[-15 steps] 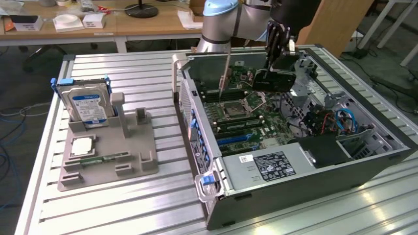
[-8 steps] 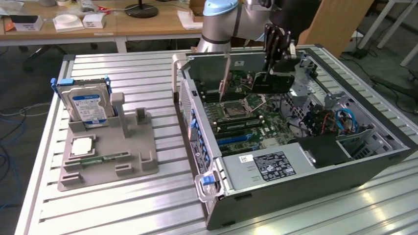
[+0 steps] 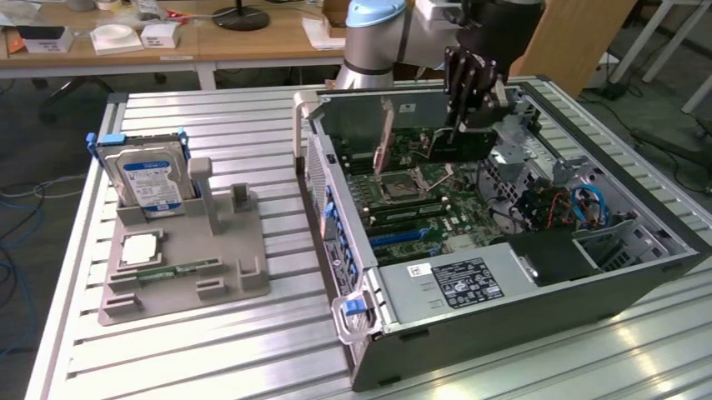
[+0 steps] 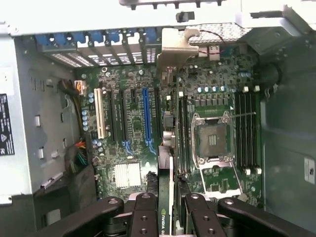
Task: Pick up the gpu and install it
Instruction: 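Insert the gpu into the slot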
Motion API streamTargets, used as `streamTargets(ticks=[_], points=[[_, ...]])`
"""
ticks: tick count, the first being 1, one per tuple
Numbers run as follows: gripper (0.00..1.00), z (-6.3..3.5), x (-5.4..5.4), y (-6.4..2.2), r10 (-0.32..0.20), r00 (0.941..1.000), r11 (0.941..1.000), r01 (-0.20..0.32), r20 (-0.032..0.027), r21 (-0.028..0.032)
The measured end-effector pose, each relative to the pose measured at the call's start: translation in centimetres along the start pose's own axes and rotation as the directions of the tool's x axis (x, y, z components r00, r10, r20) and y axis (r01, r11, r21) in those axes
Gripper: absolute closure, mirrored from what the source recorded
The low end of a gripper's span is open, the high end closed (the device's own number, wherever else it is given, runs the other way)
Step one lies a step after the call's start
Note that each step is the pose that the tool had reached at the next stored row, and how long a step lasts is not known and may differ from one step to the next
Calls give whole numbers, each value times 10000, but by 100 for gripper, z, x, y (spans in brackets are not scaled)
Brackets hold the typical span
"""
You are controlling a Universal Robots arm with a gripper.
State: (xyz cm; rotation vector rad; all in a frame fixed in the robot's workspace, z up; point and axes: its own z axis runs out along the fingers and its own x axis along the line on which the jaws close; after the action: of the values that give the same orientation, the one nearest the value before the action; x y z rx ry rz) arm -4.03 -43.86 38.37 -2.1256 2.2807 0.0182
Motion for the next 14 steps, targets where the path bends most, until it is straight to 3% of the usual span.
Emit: streamTargets(ticks=[4, 5, 9, 14], points=[[74, 39, 12, -1, -518, 9987, 9987, 518, 4, 18], [74, 54, 23, -1, -596, 9982, 9982, 596, 6, 48], [74, 89, 69, -5, -675, 9977, 9977, 675, 8, 110], [74, 176, 110, -7, -696, 9976, 9975, 695, 8, 113]])
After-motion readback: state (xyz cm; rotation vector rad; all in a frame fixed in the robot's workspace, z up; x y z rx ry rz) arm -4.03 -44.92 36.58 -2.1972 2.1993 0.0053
